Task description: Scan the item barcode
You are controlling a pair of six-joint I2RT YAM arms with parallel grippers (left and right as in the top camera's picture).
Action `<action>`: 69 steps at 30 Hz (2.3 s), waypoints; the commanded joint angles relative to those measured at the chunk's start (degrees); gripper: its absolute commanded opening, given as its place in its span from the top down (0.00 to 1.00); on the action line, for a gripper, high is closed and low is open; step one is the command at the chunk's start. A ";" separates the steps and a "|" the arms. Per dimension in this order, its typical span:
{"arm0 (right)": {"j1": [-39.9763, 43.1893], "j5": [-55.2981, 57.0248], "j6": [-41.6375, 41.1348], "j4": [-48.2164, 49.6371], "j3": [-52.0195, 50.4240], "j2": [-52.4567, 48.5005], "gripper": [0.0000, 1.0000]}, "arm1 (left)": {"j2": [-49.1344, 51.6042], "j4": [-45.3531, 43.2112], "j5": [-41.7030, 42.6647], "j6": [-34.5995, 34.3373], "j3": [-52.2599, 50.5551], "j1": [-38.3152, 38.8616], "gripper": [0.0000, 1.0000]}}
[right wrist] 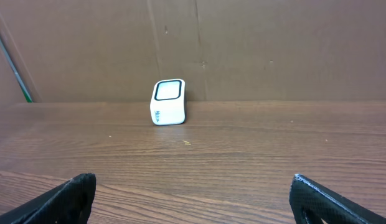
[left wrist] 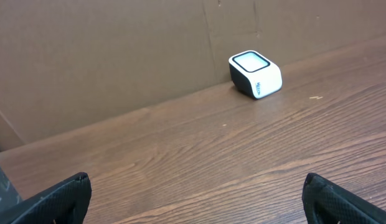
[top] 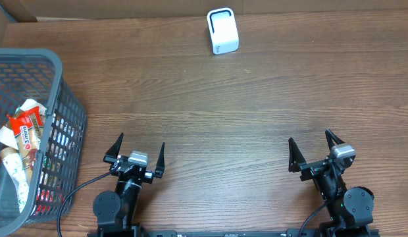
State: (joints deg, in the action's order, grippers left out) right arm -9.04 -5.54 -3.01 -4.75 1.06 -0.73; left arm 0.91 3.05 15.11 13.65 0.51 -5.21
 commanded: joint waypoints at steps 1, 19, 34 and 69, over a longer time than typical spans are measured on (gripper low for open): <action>-0.22 0.37 -0.22 0.17 -0.48 0.55 0.00 | -0.63 0.00 -0.52 -0.81 -0.24 0.42 0.00; -0.24 0.37 -0.22 0.17 -0.48 0.55 0.00 | -0.63 0.00 -0.52 -0.81 -0.24 0.42 0.00; -0.22 0.37 -0.22 0.17 -0.48 0.55 0.00 | -0.63 0.00 -0.52 -0.81 -0.24 0.42 0.00; -0.22 -5.88 -0.26 -0.28 0.11 -0.42 0.00 | -0.50 -0.26 6.34 -5.05 -0.15 0.42 0.01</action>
State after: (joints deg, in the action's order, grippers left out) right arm -9.04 -8.14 -3.01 -4.84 1.06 -0.78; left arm 0.91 2.96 17.87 12.21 0.51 -5.21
